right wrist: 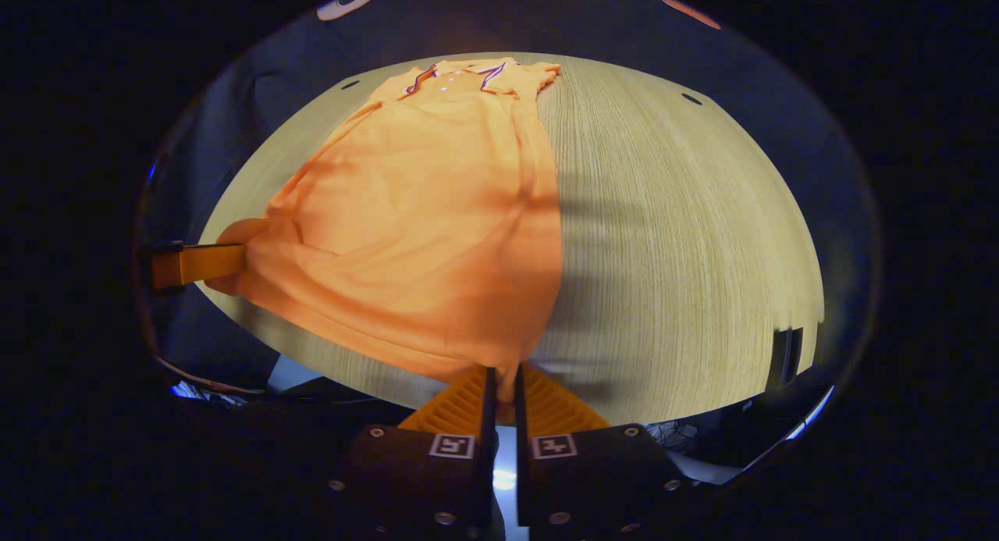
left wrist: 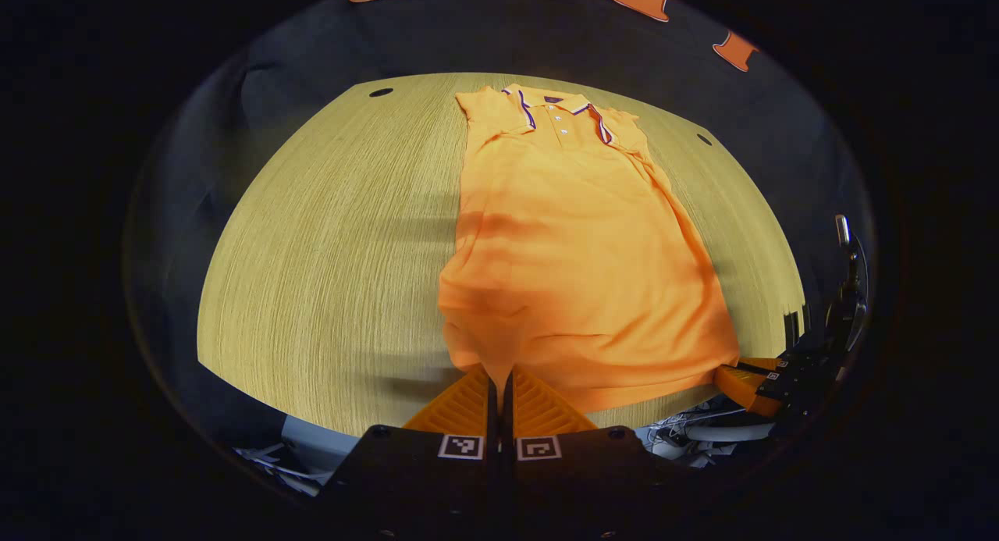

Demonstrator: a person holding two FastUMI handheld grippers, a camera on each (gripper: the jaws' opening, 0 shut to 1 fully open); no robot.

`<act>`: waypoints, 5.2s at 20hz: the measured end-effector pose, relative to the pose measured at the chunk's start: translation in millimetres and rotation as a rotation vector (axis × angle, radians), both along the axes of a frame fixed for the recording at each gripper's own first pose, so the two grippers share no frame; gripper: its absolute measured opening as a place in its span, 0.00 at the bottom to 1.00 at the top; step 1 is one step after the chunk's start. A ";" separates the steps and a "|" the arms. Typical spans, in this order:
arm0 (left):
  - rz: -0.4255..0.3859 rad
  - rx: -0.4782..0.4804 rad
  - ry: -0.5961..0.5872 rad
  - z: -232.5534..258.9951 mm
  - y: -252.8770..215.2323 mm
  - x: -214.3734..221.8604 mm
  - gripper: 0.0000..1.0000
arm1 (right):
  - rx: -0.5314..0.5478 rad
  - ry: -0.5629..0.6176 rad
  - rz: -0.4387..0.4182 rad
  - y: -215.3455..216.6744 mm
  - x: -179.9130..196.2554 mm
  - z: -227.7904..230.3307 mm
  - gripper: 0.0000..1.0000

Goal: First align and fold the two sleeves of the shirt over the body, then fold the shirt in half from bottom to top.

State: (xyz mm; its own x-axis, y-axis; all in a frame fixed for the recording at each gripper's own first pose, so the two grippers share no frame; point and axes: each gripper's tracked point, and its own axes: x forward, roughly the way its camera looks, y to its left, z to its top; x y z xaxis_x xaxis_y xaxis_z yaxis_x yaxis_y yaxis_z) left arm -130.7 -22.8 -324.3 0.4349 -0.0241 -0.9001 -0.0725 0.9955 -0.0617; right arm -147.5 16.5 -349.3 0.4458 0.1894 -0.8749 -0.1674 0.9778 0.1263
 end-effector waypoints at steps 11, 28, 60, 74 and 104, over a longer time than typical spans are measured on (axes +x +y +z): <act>0.015 -0.009 -0.030 9.6 3.2 7.5 0.01 | 0.181 -0.049 -0.023 17.7 23.6 33.6 0.05; 0.018 -0.010 -0.107 36.2 3.1 51.4 0.01 | 0.338 -0.106 -0.036 34.0 67.3 73.9 0.00; -0.036 -0.157 -0.228 90.4 54.8 400.5 0.01 | 0.206 -0.308 -0.162 -0.6 377.5 187.1 0.00; 0.025 -0.121 -0.174 30.1 83.0 507.3 0.31 | 0.184 -0.196 -0.292 -9.8 482.9 148.2 0.04; -0.003 0.009 -0.900 300.3 21.4 256.5 0.98 | 0.151 -0.910 -0.152 -15.7 259.7 371.5 0.98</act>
State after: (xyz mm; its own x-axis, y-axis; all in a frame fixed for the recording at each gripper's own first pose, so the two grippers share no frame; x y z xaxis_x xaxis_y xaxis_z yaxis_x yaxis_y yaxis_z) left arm 125.7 -1.5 -24.1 0.9755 -0.0207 -0.2192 0.0018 0.9963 -0.0859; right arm 112.1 0.8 22.2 0.9767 0.1558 -0.1475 -0.1359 0.9812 0.1368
